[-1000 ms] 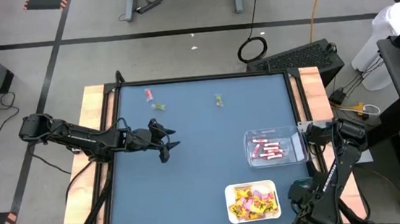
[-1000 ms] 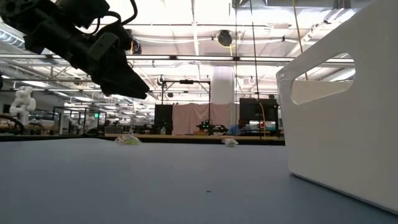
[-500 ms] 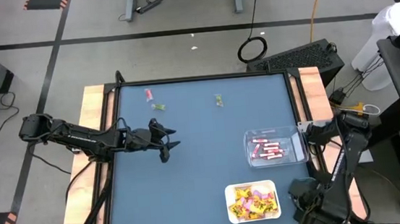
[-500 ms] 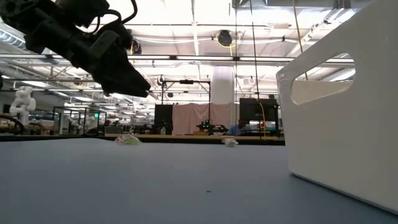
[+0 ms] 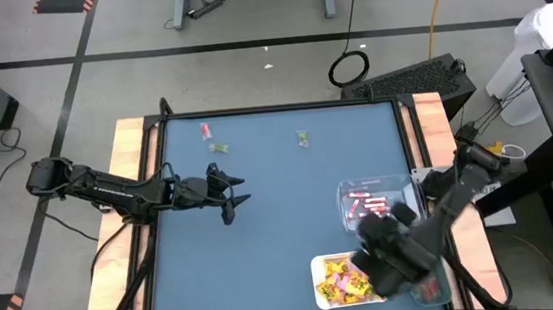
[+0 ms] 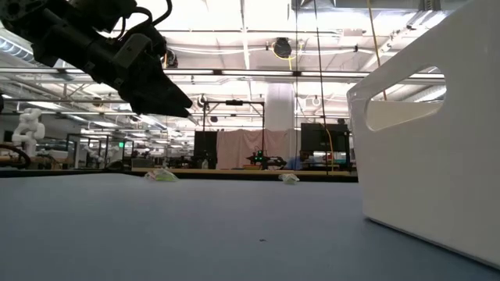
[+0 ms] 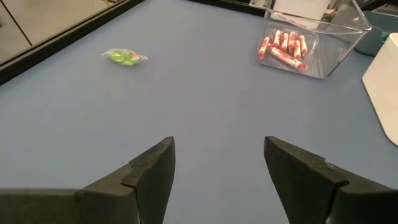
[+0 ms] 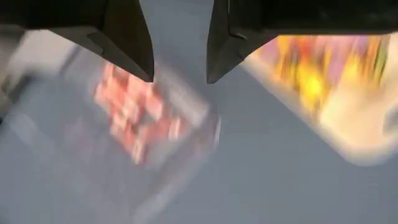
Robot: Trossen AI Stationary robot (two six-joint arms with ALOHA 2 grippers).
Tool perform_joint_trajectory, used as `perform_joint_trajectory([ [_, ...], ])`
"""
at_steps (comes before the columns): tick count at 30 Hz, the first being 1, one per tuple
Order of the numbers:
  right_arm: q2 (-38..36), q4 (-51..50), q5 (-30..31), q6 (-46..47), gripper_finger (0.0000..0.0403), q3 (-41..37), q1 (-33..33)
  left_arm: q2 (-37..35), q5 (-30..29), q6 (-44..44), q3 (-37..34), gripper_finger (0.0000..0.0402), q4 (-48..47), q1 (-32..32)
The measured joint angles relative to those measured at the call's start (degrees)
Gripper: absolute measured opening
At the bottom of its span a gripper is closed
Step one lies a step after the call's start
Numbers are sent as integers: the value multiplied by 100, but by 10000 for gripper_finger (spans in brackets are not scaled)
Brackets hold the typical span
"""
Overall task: Sort candy
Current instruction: Put the green gummy into the blue bin
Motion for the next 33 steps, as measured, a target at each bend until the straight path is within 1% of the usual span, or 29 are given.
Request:
perform_joint_trajectory([
  [4, 0, 7, 1015, -662, 136, 0, -822, -1, -2, 61, 0, 249, 3, 0],
  [7, 0, 97, 1431, -1220, 136, 0, -1593, -1, -35, 61, 0, 249, 2, 0],
  [9, 0, 277, 1543, -1573, 137, 0, -2125, -1, -35, 61, 0, 249, 1, 0],
  [13, 0, 759, 1582, -2405, 144, 0, -3182, -1, -85, 91, 0, 249, -48, 0],
  [16, 0, 1429, 1741, -2972, 155, 0, -3826, 0, -267, 100, 0, 249, -48, 0],
  [19, 27, 2224, 1869, -3484, 169, 0, -4310, -1, -400, 96, 0, 249, -50, 1],
  [23, 238, 3052, 2114, -3913, 187, 2, -4716, -1, -420, 65, 0, 249, -110, 0],
  [26, 451, 3272, 2445, -4078, 197, 2, -4888, -1, -420, 63, 0, 249, -153, 0],
  [29, 693, 3233, 2875, -3447, 206, 2, -4935, 0, -420, 56, 0, 249, -227, 2],
  [31, 886, 3241, 3076, -3030, 212, 2, -4840, -1, -420, 56, 0, 249, -266, 0],
  [33, 1132, 3281, 3353, -2846, 216, 2, -4702, -1, -420, 56, 0, 249, -273, 0],
])
